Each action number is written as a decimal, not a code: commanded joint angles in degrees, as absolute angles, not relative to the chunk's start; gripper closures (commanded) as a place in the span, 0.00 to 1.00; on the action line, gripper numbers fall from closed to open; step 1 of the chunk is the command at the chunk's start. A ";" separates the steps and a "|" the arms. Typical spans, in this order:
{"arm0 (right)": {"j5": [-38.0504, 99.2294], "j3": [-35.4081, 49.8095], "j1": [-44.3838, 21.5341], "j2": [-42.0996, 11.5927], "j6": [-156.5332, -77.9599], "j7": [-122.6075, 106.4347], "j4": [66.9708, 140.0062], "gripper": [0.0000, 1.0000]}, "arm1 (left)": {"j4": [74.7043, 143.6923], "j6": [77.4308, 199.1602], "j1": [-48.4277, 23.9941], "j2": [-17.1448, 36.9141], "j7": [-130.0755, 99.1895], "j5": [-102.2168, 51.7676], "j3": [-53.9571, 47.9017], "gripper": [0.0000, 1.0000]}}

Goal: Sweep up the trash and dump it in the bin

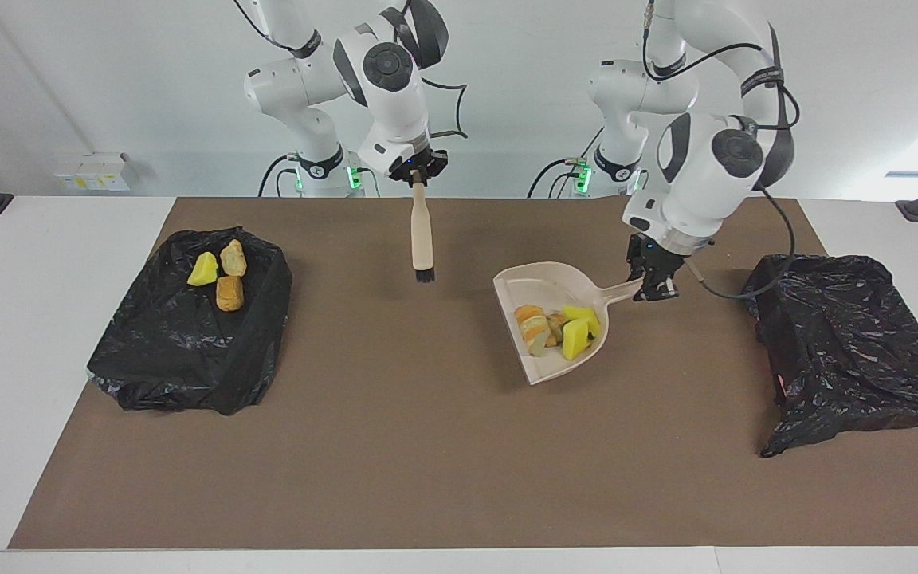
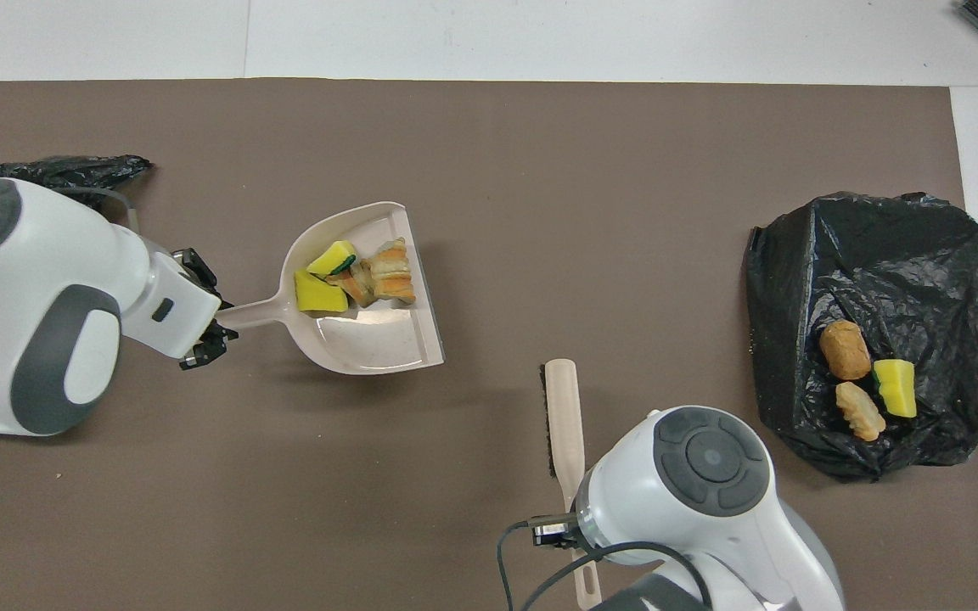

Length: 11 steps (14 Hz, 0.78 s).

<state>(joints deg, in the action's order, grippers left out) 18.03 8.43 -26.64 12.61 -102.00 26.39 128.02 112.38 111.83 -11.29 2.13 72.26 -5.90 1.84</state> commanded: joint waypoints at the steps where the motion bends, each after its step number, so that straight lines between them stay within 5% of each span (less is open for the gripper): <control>1: 19.51 8.26 -30.75 10.21 -107.21 31.27 129.11 1.00 | 104.71 105.40 -6.87 4.30 75.49 -7.30 1.67 1.00; 4: 19.51 8.26 -33.57 7.04 -111.61 33.66 129.11 1.00 | 98.01 100.82 -0.02 6.76 81.19 -6.94 1.76 1.00; 11: 18.72 8.26 -38.94 0.00 -116.36 33.14 129.02 1.00 | 97.03 100.98 10.19 6.77 89.98 -6.50 2.20 1.00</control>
